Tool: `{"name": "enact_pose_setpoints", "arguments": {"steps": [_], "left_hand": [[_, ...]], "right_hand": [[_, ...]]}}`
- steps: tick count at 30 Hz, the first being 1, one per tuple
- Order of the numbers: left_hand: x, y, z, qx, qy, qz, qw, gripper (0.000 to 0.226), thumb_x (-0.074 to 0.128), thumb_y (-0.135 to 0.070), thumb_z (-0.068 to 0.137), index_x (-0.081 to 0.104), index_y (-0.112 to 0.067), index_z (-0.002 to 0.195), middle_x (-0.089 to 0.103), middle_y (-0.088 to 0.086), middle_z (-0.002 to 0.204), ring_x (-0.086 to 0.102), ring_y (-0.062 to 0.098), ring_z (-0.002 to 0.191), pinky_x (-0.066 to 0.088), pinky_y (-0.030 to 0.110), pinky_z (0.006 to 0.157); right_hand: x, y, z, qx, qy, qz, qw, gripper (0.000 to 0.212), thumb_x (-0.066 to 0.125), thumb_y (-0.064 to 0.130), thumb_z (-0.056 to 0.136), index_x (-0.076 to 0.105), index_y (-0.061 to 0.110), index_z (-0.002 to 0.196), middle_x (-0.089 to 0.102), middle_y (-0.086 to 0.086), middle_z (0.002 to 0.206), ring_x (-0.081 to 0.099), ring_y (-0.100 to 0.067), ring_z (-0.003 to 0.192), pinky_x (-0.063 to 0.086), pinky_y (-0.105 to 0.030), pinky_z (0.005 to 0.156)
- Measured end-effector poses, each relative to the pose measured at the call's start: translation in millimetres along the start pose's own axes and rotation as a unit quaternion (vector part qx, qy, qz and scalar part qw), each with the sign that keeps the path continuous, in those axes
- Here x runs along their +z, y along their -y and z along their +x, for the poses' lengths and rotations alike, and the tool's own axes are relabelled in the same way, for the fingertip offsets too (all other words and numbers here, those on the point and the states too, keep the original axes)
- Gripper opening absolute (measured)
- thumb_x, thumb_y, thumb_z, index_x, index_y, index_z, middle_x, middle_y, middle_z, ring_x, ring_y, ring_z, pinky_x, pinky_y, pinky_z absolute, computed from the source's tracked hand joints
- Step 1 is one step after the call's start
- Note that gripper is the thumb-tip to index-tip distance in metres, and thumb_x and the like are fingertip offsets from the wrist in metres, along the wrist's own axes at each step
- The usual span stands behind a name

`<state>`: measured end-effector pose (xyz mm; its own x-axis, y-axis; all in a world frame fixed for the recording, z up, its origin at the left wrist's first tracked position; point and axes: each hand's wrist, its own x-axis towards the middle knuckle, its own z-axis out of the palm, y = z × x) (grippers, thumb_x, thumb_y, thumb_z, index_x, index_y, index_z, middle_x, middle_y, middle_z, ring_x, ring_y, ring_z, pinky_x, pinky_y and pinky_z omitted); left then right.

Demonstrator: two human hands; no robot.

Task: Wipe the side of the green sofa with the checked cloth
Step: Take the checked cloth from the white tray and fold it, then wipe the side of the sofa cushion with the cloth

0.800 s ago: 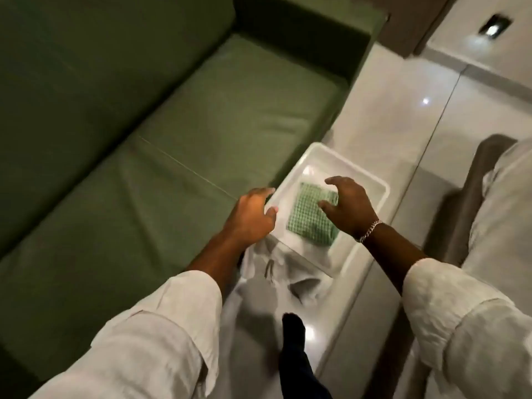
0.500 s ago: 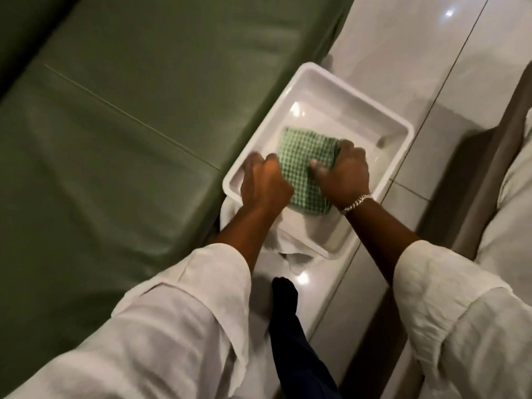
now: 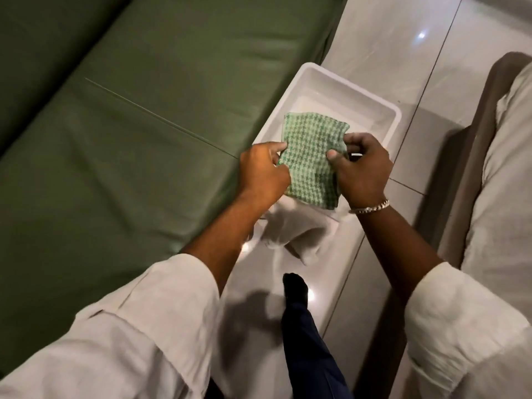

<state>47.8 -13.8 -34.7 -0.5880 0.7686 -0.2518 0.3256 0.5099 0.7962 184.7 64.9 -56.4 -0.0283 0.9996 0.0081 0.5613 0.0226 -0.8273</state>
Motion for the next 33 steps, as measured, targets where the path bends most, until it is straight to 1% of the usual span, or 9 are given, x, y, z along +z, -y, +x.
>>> {"name": "enact_pose_setpoints", "arguments": {"steps": [3,7,12,17,19,22,28,31,33], "left_hand": [[-35,18,-51,0.028,0.022,0.014,0.999,0.043,0.064,0.001,0.080,0.067,-0.012,0.121,0.064,-0.005,0.082,0.055,0.008,0.067,0.052,0.020,0.084],[-63,71,-122,0.039,0.050,0.046,0.997,0.043,0.064,-0.001,0.082,0.065,-0.012,0.124,0.071,0.008,0.111,0.065,0.016,0.091,0.053,0.028,0.097],[-65,170,-187,0.018,0.074,0.105,0.992,0.044,0.064,0.001,0.080,0.065,-0.010,0.123,0.069,0.012,0.106,0.063,0.020,0.087,0.051,0.022,0.091],[-47,285,-234,0.016,0.095,0.214,0.972,0.044,0.060,-0.002,0.080,0.064,-0.008,0.123,0.067,0.020,0.102,0.065,0.035,0.094,0.053,0.039,0.093],[-39,327,-248,0.019,0.113,0.271,0.956,0.040,0.056,-0.003,0.081,0.065,-0.006,0.120,0.066,0.021,0.101,0.064,0.037,0.095,0.053,0.041,0.091],[-32,381,-261,0.033,0.125,0.350,0.928,0.039,0.050,-0.005,0.080,0.065,-0.001,0.116,0.064,0.024,0.103,0.063,0.043,0.094,0.055,0.047,0.086],[-33,449,-264,0.093,0.169,0.540,0.819,0.050,0.058,-0.005,0.078,0.054,-0.001,0.128,0.059,0.024,0.111,0.058,0.044,0.101,0.056,0.053,0.079],[-40,449,-268,0.123,0.171,0.594,0.777,0.046,0.064,0.000,0.074,0.058,0.002,0.119,0.062,0.024,0.102,0.060,0.044,0.095,0.056,0.049,0.066],[-47,436,-272,0.155,0.162,0.618,0.754,0.046,0.070,0.000,0.069,0.061,0.001,0.114,0.063,0.022,0.095,0.062,0.043,0.088,0.055,0.044,0.054]], "right_hand": [[-12,7,-69,0.009,-0.006,0.059,0.998,0.028,0.077,0.012,0.070,0.067,0.014,0.096,0.062,0.008,0.084,0.056,-0.003,0.069,0.052,-0.025,0.072],[-6,-12,-170,0.050,-0.003,0.138,0.989,0.028,0.077,0.010,0.073,0.065,0.016,0.097,0.064,0.005,0.085,0.058,-0.008,0.070,0.054,-0.027,0.071],[33,-74,-278,0.138,0.028,0.164,0.976,0.030,0.077,0.006,0.074,0.064,0.014,0.099,0.063,-0.001,0.086,0.058,-0.016,0.075,0.054,-0.029,0.074],[101,-158,-372,0.227,0.069,0.209,0.949,0.029,0.074,-0.001,0.076,0.060,0.016,0.093,0.059,0.005,0.077,0.054,-0.008,0.066,0.048,-0.021,0.069],[135,-194,-407,0.268,0.085,0.237,0.930,0.028,0.072,-0.005,0.077,0.059,0.016,0.090,0.055,0.007,0.074,0.051,-0.007,0.065,0.047,-0.022,0.069],[191,-239,-451,0.339,0.102,0.284,0.891,0.030,0.071,-0.005,0.076,0.061,0.022,0.085,0.061,-0.002,0.078,0.057,-0.014,0.071,0.050,-0.033,0.076],[283,-279,-508,0.487,0.139,0.406,0.761,0.029,0.065,-0.005,0.080,0.063,0.002,0.108,0.069,-0.025,0.112,0.066,-0.041,0.106,0.050,-0.058,0.099],[310,-279,-517,0.494,0.169,0.397,0.755,0.032,0.069,0.011,0.068,0.067,0.011,0.099,0.071,-0.022,0.108,0.067,-0.041,0.102,0.055,-0.057,0.090],[312,-261,-516,0.494,0.217,0.404,0.739,0.017,0.067,0.005,0.073,0.065,0.017,0.086,0.070,-0.017,0.096,0.066,-0.036,0.089,0.058,-0.047,0.076]]}}
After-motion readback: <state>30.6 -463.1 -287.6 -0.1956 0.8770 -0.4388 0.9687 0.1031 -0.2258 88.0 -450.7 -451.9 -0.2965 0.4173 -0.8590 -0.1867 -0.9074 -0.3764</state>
